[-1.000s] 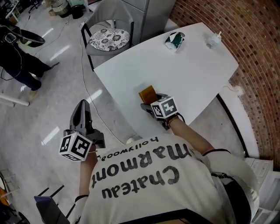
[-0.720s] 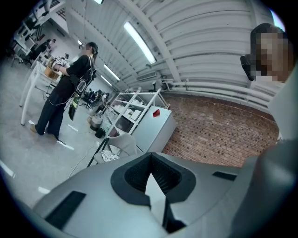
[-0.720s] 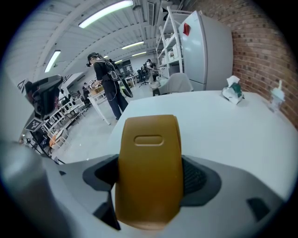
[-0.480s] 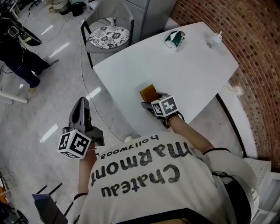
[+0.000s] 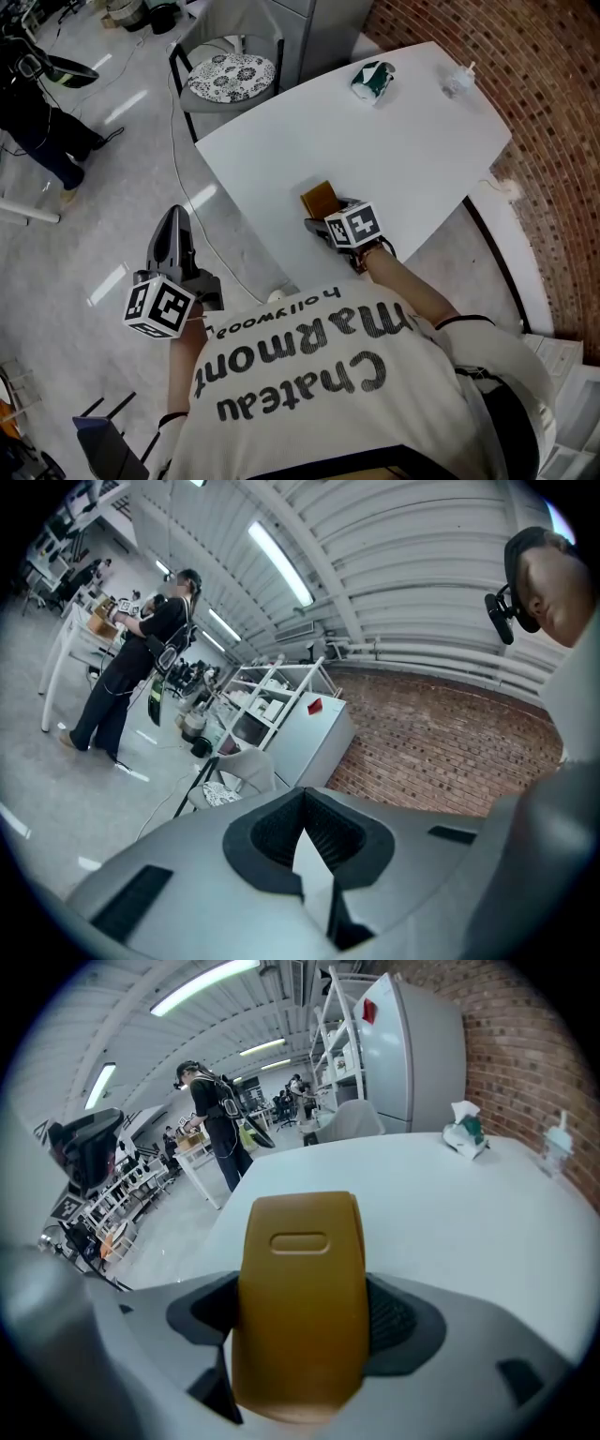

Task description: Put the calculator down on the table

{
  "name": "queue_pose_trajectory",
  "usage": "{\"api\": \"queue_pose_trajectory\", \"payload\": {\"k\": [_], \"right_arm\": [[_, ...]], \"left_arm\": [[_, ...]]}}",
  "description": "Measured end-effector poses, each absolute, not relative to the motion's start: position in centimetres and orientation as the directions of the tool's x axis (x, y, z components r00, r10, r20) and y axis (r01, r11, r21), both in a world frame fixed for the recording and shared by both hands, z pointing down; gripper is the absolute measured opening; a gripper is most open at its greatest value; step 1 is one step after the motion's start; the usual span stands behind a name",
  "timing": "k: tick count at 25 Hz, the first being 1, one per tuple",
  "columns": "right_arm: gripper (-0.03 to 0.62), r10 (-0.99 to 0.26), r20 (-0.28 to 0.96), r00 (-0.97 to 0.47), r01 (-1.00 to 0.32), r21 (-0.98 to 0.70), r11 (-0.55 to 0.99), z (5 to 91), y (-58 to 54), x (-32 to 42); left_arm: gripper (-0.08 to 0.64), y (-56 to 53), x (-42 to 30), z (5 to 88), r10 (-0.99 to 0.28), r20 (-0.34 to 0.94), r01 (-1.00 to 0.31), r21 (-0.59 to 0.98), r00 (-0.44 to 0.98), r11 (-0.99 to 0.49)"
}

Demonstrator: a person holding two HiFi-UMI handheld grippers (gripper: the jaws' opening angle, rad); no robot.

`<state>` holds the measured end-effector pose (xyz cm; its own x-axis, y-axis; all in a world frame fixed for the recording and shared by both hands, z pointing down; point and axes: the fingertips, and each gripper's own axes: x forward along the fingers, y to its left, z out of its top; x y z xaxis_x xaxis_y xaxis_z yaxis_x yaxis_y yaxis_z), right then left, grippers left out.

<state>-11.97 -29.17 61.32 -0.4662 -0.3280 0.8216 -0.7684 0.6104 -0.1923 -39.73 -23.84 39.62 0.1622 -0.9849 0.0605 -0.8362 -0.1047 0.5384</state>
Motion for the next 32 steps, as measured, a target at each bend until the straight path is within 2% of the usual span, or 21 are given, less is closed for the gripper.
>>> {"api": "queue_pose_trajectory", "payload": {"k": [18,32], "right_arm": [[0.405,-0.329,0.856,-0.398,-0.798,-0.147,0.584,62.8,-29.9,-9.0],[0.407,-0.312,0.88,-0.358,-0.745,-0.068,0.663,63.2,-29.4,-9.2]], "left_arm": [[0.002,-25.4,-38.1,39.5,-0.979,0.076,-0.84,0.528,0.191,-0.123],[0.002,-25.5,-38.3,40.2,-0.979,0.08,-0.831,0.544,0.187,-0.115]]}}
